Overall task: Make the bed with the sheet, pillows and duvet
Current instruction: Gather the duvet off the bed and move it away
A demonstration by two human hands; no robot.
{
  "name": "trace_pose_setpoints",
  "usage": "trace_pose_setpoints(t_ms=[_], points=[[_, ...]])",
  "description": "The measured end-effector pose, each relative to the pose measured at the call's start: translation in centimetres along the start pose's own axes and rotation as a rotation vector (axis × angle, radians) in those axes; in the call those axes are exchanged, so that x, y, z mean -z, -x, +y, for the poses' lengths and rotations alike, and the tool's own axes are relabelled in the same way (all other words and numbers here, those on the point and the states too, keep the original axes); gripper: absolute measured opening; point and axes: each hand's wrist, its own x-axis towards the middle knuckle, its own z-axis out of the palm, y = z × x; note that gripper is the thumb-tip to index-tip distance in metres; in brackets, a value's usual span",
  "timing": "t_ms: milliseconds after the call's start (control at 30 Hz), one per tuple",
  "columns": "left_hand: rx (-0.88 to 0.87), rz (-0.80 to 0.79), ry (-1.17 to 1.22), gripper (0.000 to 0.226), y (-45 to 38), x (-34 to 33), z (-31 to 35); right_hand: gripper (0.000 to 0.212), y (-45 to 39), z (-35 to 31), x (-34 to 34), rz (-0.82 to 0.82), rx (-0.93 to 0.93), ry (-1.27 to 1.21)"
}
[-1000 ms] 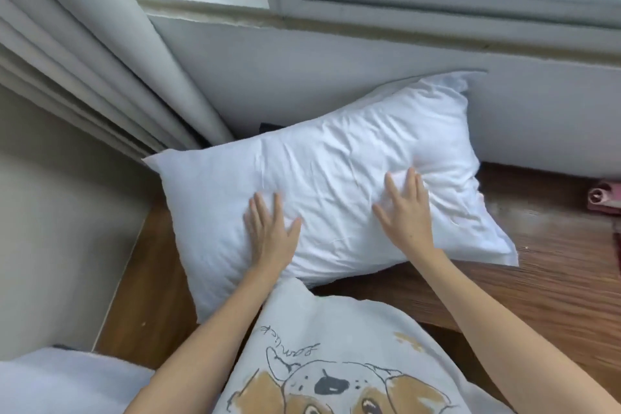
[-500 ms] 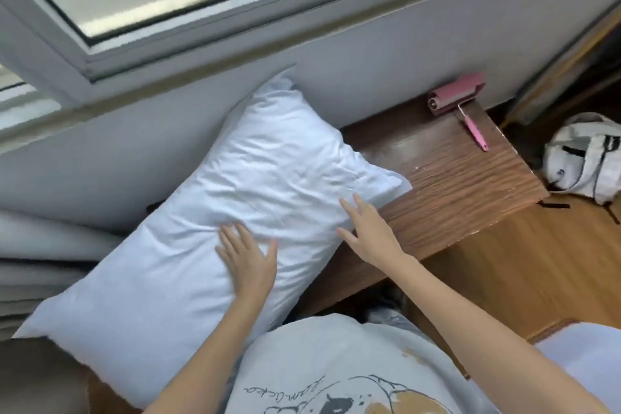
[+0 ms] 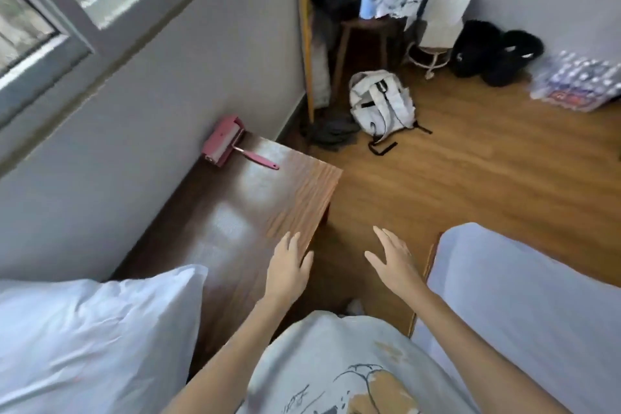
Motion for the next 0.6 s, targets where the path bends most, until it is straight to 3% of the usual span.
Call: trace_pose_setpoints(t_ms=[200,367,600], points=[[-0.243,-0.188,-0.048,0.05,-8.4,-4.5,14.4,0.056,-2.8,8.5,10.1,0.161,-0.161,-0.156],[-0.392,-0.31,-0.148,0.05,-15.3,-7.0,22.2,0.057,-4.9,13.3,14.7,0.293,-0.287,-0.247],[-0.576,-0.487,-0.235,0.035,-27.1,-10.6,31.8,0.05,-10.9,18.8,20.2,0.325,-0.477,-0.355]])
